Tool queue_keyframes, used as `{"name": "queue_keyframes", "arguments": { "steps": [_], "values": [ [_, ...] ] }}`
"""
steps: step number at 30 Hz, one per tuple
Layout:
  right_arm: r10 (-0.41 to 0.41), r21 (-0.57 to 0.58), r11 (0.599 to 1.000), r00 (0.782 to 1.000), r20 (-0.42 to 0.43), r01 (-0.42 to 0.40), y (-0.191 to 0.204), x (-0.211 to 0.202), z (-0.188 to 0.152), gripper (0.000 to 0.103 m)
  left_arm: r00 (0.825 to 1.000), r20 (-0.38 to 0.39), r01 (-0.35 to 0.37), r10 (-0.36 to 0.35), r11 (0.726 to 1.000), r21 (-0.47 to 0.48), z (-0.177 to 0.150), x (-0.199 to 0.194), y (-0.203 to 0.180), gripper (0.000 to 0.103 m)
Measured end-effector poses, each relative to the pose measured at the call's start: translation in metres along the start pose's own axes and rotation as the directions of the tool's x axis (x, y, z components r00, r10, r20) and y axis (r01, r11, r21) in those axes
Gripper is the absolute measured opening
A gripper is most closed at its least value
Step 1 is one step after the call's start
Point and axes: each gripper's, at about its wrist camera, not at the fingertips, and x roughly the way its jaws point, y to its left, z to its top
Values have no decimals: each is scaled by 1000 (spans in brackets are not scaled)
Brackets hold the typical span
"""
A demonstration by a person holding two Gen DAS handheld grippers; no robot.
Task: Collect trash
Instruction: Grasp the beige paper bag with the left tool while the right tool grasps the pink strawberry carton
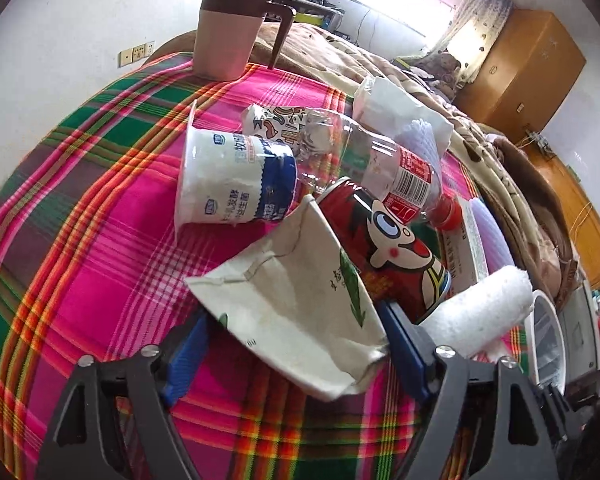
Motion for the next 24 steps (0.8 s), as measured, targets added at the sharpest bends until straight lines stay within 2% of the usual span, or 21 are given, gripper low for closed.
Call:
{"name": "queue_keyframes", "arguments": {
  "steps": [2, 4, 9, 15, 17, 19, 24],
  "values": [
    [1, 6, 1000, 1000, 8, -1, -1, -2, 0, 68, 1000, 1, 0, 0, 1000, 12, -1, -1, 1, 75],
    [-1, 10, 1000, 1000, 15, 1, -2, -3, -2, 67, 1000, 8, 9, -9, 1000, 24, -4, -3, 1, 65],
    [-15, 39, 999, 999, 36, 14, -9, -9, -5, 65, 1000, 9, 15, -16, 998, 59, -6, -3, -1, 49],
    [-43, 82, 996, 998, 38, 40, -21, -10, -12, 65, 1000, 19, -18, 16, 995, 96, -7, -1, -7, 48],
    [-44, 91, 995, 998, 38, 41, -23, -10, -12, 65, 1000, 25, -15, 13, 997, 81, -5, 0, -7, 50],
    [-44, 98, 994, 998, 34, 40, -24, -9, -13, 65, 1000, 26, -3, 1, 998, 67, -2, 2, -6, 57],
    [-44, 107, 993, 998, 35, 40, -26, -10, -15, 65, 999, 35, -18, 15, 998, 61, 2, 6, -8, 58]
  ]
}}
